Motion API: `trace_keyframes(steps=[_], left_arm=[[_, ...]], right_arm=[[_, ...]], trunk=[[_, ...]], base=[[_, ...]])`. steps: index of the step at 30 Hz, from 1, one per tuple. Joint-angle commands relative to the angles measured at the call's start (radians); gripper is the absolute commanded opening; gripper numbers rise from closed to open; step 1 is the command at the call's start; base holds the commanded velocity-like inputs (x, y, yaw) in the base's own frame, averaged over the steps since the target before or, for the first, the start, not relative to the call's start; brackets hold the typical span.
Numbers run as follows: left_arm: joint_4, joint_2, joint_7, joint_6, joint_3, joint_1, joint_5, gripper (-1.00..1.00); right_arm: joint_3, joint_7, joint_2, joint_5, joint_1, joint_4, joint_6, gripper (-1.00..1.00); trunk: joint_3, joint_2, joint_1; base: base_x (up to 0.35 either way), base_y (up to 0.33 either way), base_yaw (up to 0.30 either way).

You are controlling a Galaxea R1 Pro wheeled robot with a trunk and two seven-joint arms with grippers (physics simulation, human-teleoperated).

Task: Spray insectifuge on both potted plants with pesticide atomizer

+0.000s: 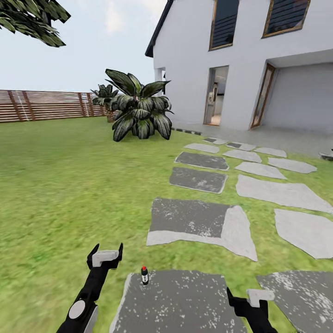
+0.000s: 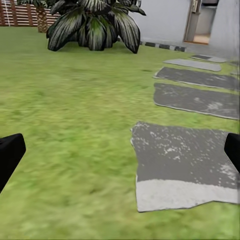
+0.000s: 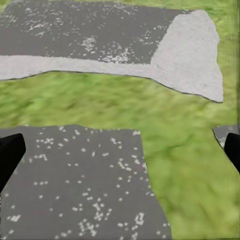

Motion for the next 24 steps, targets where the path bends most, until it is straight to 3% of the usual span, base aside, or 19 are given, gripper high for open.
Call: trace_keyframes(steps=[1, 12, 24], left_arm=[[0.001, 0.000, 0.000, -0.003, 0.000, 0.000, 0.004, 1.00], [0.001, 0.000, 0.000, -0.006, 0.000, 0.000, 0.004, 1.00], [0.001, 0.000, 0.000, -0.006, 0.000, 0.000, 0.005, 1.00]], right_arm=[[0.000, 0.001, 0.000, -0.001, 0.000, -0.001, 0.001, 1.00], [0.000, 0.000, 0.000, -0.001, 0.000, 0.000, 0.002, 1.00], [0.000, -0.005, 0.001, -0.001, 0.000, -0.001, 0.002, 1.00]], trunk=[[-0.001, 0.000, 0.000], [0.003, 0.000, 0.000], [0.003, 0.000, 0.000]], base=[[0.084, 0.298, -0.285], [0.014, 0.082, -0.277], [0.000, 0.031, -0.027]])
